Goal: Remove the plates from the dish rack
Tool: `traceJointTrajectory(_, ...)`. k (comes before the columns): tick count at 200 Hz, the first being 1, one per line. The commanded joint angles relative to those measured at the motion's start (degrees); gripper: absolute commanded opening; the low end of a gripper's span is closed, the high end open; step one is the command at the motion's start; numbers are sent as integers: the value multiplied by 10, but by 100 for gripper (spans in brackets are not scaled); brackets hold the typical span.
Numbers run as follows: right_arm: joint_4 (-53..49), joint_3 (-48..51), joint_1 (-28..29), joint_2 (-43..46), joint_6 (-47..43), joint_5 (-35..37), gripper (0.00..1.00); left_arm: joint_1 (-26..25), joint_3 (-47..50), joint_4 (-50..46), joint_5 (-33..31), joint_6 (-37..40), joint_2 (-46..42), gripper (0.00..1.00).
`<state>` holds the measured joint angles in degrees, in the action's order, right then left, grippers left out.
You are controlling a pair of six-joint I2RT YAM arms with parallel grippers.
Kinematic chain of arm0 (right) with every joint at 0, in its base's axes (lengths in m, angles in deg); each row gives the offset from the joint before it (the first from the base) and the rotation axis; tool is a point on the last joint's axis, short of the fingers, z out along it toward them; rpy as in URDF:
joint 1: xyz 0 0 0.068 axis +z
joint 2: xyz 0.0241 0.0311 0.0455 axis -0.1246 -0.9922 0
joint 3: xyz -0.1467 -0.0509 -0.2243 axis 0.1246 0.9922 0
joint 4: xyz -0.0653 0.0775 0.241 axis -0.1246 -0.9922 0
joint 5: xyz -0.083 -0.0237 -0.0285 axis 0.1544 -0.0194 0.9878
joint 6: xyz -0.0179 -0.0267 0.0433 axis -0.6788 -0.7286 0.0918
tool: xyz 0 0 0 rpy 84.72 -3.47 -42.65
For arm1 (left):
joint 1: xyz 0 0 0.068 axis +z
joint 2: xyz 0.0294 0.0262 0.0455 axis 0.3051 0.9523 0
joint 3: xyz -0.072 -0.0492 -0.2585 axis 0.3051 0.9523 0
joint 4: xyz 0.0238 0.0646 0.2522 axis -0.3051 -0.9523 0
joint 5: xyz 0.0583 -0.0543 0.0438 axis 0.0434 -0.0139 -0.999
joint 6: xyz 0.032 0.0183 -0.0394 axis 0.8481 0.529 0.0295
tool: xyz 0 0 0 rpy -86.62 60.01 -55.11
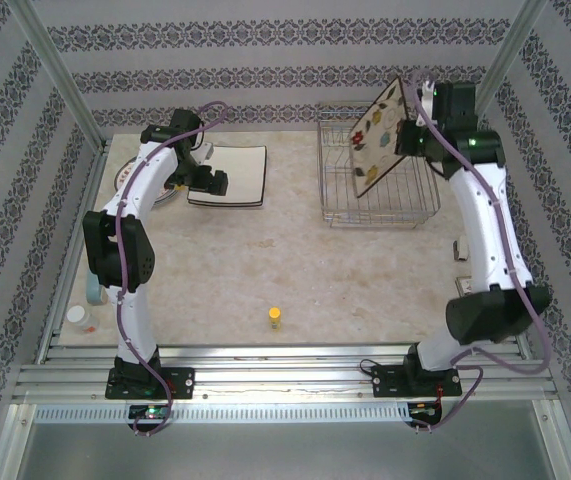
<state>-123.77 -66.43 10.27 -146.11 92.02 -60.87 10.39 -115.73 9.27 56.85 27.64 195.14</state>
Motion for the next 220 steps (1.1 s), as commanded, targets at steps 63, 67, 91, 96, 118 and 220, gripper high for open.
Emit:
traceJointTrajectory(63, 611, 350, 70, 88, 307, -300, 0, -9, -33, -28, -14, -10, -20, 100)
traceJointTrajectory(67, 624, 359, 75, 88, 312, -298, 0, -10, -33, -28, -14, -11, -20, 100)
traceJointTrajectory(91, 703, 413, 83, 84, 350, -297, 0, -12, -36, -28, -7, -12, -22, 100)
traceJointTrajectory(96, 721, 424, 84, 83, 360, -299, 0, -12, -36, -28, -5, -13, -23, 100)
traceJointTrajectory(118, 778, 452, 84, 72, 389, -301, 0, -13, -28, -12, 30, -16, -33, 100)
traceJointTrajectory(220, 969, 464, 86, -3, 497, -331, 0, -11, 182, 371, 400, -200, -112, 100)
